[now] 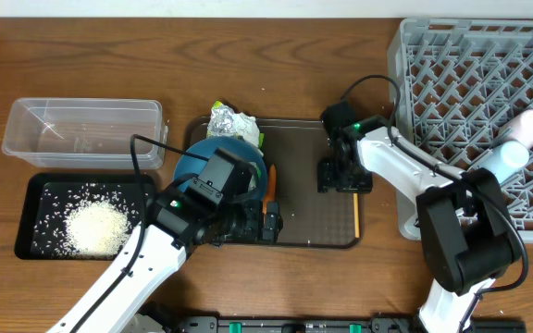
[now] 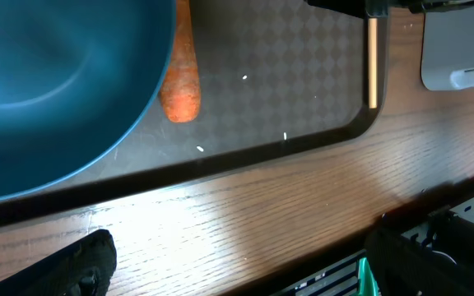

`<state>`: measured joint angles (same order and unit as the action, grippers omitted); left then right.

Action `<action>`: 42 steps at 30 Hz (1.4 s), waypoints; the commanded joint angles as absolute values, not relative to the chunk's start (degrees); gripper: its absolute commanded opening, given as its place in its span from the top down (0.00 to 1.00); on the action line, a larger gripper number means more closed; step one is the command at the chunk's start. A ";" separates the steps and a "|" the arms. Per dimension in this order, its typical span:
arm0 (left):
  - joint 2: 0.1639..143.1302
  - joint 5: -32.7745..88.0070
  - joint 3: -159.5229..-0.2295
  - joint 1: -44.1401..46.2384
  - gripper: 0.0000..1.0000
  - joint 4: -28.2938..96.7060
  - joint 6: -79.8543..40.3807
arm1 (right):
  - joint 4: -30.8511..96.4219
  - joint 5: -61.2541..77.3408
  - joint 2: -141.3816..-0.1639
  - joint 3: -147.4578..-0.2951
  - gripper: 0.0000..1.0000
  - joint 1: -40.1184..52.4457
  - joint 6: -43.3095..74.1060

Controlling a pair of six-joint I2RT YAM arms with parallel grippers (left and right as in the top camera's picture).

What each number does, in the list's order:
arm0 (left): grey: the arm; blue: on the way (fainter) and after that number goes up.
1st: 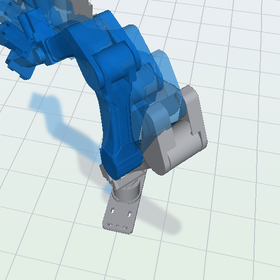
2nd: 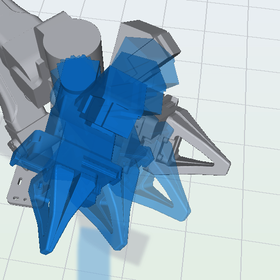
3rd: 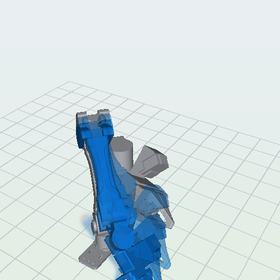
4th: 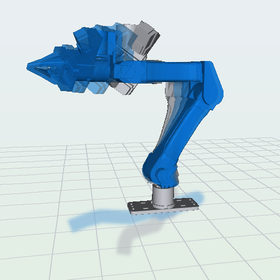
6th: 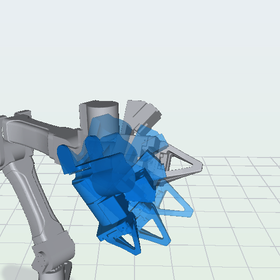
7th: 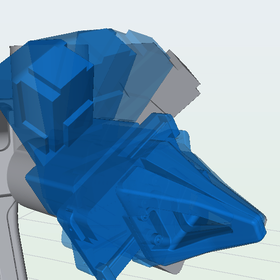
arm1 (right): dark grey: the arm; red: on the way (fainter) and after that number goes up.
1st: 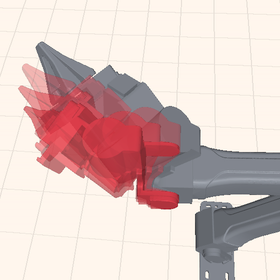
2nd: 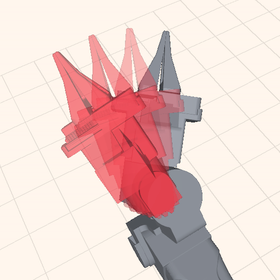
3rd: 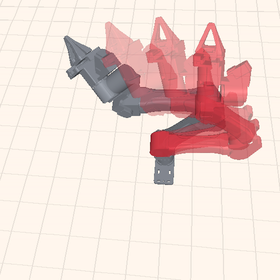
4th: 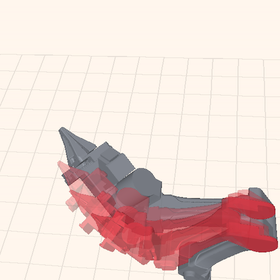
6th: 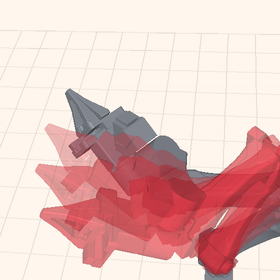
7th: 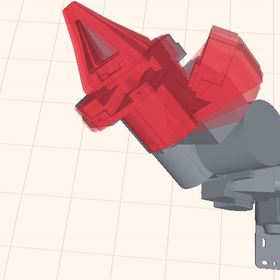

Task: Sort waste into correct bins and load items into the dishwasher rack
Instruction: 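Carry the chopsticks into the rack and release them upright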

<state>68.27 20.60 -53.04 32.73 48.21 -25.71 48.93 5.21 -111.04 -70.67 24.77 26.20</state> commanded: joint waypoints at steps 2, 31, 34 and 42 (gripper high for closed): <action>68.60 19.88 -53.04 32.60 0.00 48.40 -25.82 | 48.16 4.29 -111.33 -69.76 0.34 24.93 25.61; 68.60 19.88 -53.04 32.60 0.00 48.40 -25.82 | 51.31 1.98 -109.80 -72.38 0.28 22.94 24.88; 68.60 19.88 -53.04 32.60 0.00 48.40 -25.82 | 48.71 2.66 -109.80 -70.24 0.31 22.94 25.67; 68.60 19.88 -53.04 32.60 0.00 48.40 -25.82 | 45.58 4.64 -109.80 -68.75 0.40 23.24 25.74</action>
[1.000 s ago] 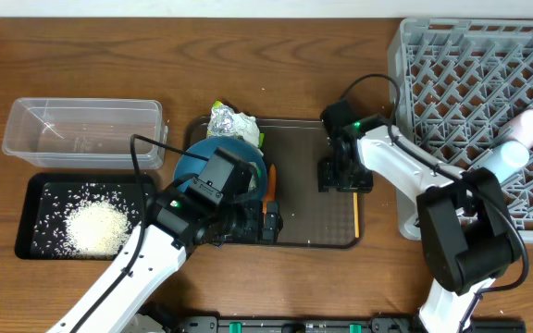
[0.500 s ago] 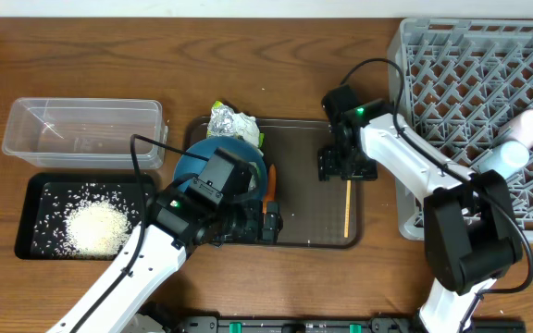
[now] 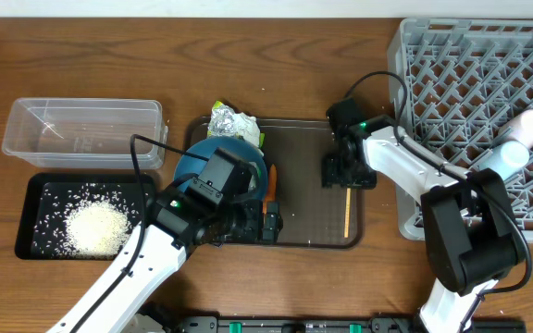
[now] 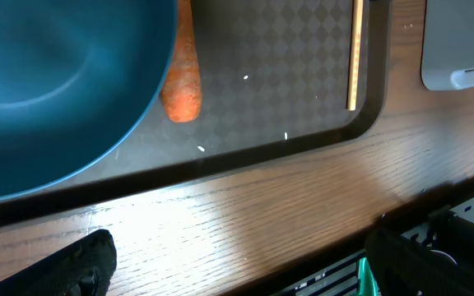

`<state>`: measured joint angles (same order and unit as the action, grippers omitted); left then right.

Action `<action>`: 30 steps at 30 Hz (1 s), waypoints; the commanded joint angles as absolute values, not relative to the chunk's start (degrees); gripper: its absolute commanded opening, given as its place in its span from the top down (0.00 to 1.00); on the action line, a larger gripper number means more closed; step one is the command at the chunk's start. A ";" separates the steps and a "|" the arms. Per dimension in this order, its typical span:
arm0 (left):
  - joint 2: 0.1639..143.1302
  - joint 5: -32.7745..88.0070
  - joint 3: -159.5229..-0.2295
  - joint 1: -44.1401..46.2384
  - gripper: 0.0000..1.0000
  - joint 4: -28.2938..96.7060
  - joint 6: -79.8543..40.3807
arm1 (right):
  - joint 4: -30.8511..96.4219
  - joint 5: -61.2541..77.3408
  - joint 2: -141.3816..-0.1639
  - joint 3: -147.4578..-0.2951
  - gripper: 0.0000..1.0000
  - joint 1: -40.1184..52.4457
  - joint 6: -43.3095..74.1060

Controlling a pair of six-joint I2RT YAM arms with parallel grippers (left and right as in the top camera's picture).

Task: Sort waste into correct bins and load items into the dishwasher rack
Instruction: 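Carry the chopsticks into the rack and release them upright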

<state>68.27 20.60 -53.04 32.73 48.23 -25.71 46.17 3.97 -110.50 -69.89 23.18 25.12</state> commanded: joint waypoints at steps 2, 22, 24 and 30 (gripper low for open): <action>68.60 19.88 -53.04 32.60 0.00 48.40 -25.82 | 45.32 4.25 -109.80 -68.34 0.48 23.49 26.35; 68.60 19.88 -53.04 32.60 0.00 48.40 -25.82 | 42.81 3.27 -109.80 -67.37 0.99 25.26 24.51; 68.60 19.88 -53.04 32.60 0.00 48.40 -25.82 | 42.46 3.66 -109.67 -67.59 0.99 25.26 24.62; 68.60 19.88 -53.04 32.60 0.00 48.40 -25.82 | 46.81 4.73 -106.13 -75.66 0.99 21.96 23.42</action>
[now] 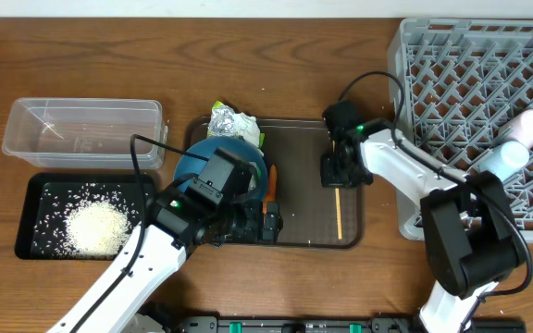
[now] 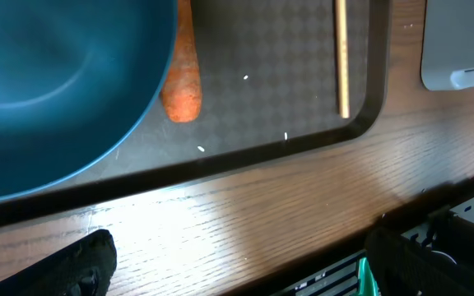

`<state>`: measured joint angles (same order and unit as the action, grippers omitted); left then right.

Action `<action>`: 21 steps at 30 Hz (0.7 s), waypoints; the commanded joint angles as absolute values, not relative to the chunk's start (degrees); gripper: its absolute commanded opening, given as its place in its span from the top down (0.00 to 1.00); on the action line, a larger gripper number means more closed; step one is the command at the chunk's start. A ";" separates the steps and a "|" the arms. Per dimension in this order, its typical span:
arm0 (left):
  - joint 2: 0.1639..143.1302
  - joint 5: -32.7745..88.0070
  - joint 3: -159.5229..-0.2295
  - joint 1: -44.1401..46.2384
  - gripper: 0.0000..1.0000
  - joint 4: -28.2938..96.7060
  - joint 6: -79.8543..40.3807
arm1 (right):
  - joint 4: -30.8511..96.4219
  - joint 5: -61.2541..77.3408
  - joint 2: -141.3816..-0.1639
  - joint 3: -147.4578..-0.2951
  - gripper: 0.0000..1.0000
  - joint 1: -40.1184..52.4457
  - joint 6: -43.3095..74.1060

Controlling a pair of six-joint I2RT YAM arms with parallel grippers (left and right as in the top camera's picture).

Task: Sort waste into correct bins and load items into the dishwasher rack
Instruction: 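Carry the chopsticks into the rack and release them upright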

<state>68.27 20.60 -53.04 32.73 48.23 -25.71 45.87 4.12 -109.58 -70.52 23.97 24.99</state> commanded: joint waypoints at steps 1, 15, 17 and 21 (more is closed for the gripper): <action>68.60 19.88 -53.04 32.60 0.00 48.40 -25.82 | 48.40 4.73 -105.08 -77.93 0.99 20.86 22.59; 68.60 19.88 -53.04 32.60 0.00 48.40 -25.82 | 45.80 4.51 -98.61 -91.44 0.98 0.62 7.11; 68.60 19.88 -53.04 32.60 0.00 48.40 -25.82 | 44.31 4.51 -99.42 -91.44 0.99 -1.30 6.07; 68.60 19.88 -53.04 32.60 0.00 48.40 -25.82 | 41.93 4.51 -101.54 -91.44 0.99 -3.90 5.41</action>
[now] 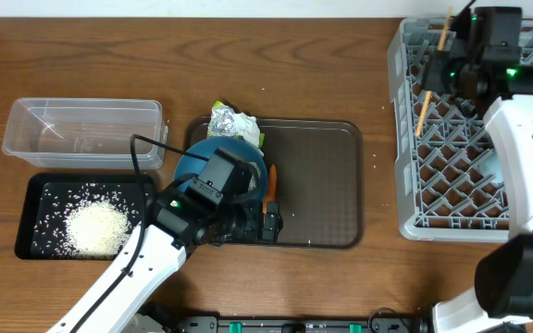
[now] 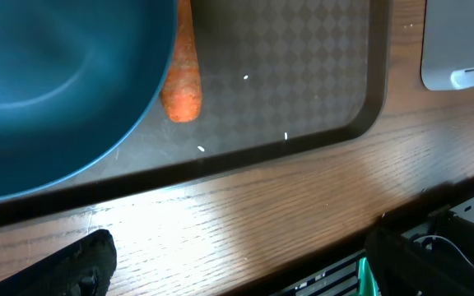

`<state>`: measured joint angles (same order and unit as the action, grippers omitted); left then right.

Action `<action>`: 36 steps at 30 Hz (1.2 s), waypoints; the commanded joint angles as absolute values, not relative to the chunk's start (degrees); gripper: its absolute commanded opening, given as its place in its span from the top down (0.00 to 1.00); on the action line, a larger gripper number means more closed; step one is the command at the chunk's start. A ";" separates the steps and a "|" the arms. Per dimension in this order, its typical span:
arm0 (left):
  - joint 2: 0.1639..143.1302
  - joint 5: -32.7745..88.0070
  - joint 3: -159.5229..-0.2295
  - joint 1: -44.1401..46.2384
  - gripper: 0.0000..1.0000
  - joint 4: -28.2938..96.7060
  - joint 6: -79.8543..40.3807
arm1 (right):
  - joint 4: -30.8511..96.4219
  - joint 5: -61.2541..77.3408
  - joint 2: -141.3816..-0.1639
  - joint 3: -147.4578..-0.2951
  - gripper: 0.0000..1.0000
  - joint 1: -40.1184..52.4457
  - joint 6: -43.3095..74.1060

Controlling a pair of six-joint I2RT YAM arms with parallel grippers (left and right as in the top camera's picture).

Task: Sort waste into correct bins and load items into the dishwasher rack
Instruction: 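Carry the chopsticks into the rack and release them upright, then withdraw the right gripper from the rack toward the tray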

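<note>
A wooden chopstick [image 1: 430, 76] hangs slanted over the far left part of the grey dishwasher rack [image 1: 470, 199], with my right gripper [image 1: 444, 63] shut on it. On the brown tray [image 1: 327, 176] sit a blue bowl [image 1: 209, 155], a carrot [image 1: 269, 191], a foil ball [image 1: 233, 123] and a green wrapper [image 1: 218, 108]. My left gripper [image 1: 248, 225] stands open over the table at the tray's front edge, holding nothing. In the left wrist view, the left gripper [image 2: 237, 275] faces the bowl [image 2: 48, 74], the carrot [image 2: 183, 78] and the tray's front rim [image 2: 245, 152].
A clear plastic container [image 1: 81, 132] stands at the left. In front of it lies a black tray of rice [image 1: 40, 199]. A few rice grains dot the brown tray. The rack's corner [image 2: 459, 49] shows at the right of the left wrist view.
My right gripper was down on the tray at the chopstick's far end; now it holds the chopstick up over the rack. The tray's right half no longer has the chopstick. The left arm has not moved.
The chopstick lay along the tray's right rim with my right gripper at its far end. At the two later moments it lay further left on the tray. Now it is off the tray, held over the rack. My left gripper stayed open by the bowl throughout.
</note>
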<state>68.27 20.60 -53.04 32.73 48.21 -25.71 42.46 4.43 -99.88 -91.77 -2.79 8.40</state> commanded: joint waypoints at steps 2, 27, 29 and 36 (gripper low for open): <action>68.60 19.88 -53.04 32.60 0.00 48.40 -25.82 | 41.39 4.51 -102.54 -91.44 0.99 -4.40 4.78; 68.60 19.86 -53.04 32.60 0.00 48.40 -25.82 | 45.10 12.36 -105.80 -95.81 0.31 -2.96 3.90; 68.60 19.88 -53.04 32.60 0.00 48.40 -25.82 | 47.03 16.71 -103.74 -96.07 0.31 -2.31 5.61; 68.60 19.88 -53.04 32.60 0.00 48.40 -25.82 | 50.46 32.82 -99.22 -96.07 0.01 3.18 6.20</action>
